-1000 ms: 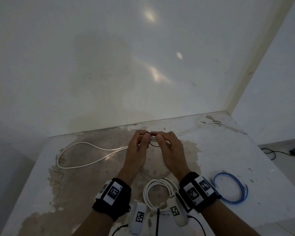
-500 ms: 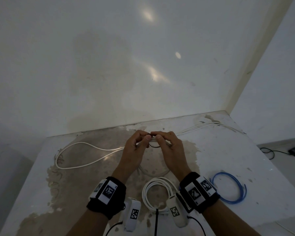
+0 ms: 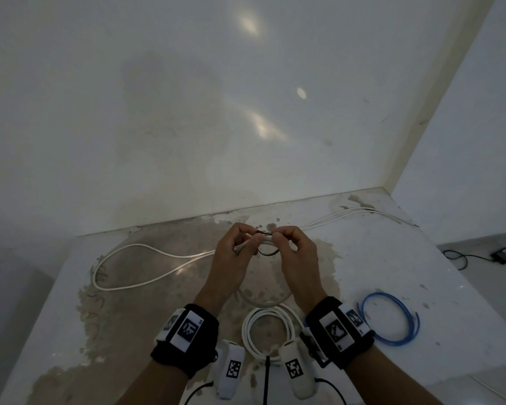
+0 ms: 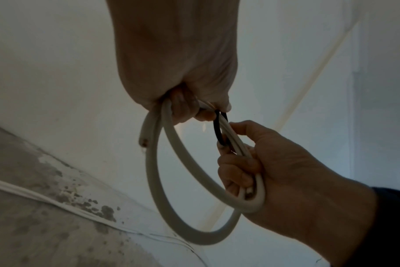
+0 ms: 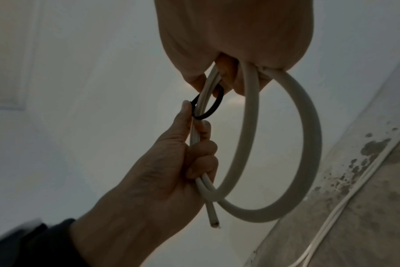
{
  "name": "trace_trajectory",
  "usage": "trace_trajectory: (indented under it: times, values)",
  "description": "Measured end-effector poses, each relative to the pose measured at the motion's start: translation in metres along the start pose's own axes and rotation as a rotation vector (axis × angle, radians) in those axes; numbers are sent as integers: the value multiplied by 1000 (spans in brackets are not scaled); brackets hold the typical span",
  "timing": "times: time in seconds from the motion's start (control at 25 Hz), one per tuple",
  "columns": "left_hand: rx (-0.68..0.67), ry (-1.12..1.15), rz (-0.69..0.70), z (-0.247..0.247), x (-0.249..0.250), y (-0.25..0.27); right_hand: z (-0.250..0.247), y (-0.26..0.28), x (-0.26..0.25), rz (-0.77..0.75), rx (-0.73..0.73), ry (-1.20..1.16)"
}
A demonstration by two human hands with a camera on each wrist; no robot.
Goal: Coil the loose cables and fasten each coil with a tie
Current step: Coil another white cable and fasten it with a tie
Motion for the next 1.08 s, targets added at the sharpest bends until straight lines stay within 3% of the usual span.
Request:
trace_trajectory:
  times: [0.32,0.68,1.08]
  values:
    - [-93,-9,-12,-2,4,2,-1,3,-5,-28,-167,-38]
    - [-121,-105,75,-5,-3,14,1,11,-3,17,-252,-28]
    - [-151,-304,228,4,13,17,-5,17,4,295,-233,-317]
Point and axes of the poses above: each hand's wrist, its own y-axis away from the middle knuckle, its own z-axis out of the palm, x = y × z, the point moved 5 cm from there along -y, towards the middle knuckle, and after that the axes turned 14 degrees about -z, right-handed, at the moved point
